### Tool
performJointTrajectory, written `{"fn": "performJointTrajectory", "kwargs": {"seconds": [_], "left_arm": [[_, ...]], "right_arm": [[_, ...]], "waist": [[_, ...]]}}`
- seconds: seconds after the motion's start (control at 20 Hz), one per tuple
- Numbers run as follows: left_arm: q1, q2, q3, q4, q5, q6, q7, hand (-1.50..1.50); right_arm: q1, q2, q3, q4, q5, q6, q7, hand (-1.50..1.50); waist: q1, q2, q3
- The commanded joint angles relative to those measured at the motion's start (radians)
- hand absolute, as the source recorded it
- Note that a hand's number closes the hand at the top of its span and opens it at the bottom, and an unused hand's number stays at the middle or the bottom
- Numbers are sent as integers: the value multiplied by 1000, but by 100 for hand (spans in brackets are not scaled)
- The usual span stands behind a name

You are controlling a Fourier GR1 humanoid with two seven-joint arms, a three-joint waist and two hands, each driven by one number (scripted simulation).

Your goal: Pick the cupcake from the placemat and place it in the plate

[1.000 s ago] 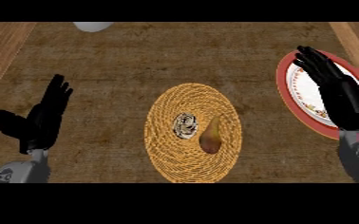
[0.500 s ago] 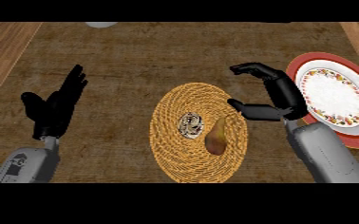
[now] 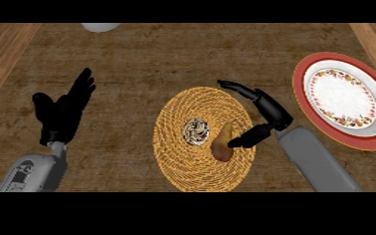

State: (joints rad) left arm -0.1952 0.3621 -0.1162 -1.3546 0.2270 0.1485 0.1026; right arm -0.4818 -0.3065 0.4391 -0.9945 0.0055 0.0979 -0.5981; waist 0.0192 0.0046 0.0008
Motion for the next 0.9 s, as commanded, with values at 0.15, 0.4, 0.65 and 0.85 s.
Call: {"fn": "performJointTrajectory", "kwargs": {"seconds": [0.15, 0.4, 0.65, 0.85], "left_arm": [[87, -1, 20, -55, -26, -24, -3, 0], [22, -34, 44, 23, -47, -17, -16, 0], [58, -45, 34, -66, -70, 5, 36, 0], [-16, -38, 67, 38, -46, -59, 11, 0]], "right_arm": [[-44, -19, 14, -42, 133, 41, 104, -150], [-58, 30, 63, -105, 219, 63, 257, -150], [-83, 30, 89, -125, 291, 135, 370, -150], [-85, 48, 131, -124, 413, 85, 418, -150]], "waist": [[-13, -6, -1], [-19, -5, -1], [-13, -6, -1], [-19, -4, -1]]}}
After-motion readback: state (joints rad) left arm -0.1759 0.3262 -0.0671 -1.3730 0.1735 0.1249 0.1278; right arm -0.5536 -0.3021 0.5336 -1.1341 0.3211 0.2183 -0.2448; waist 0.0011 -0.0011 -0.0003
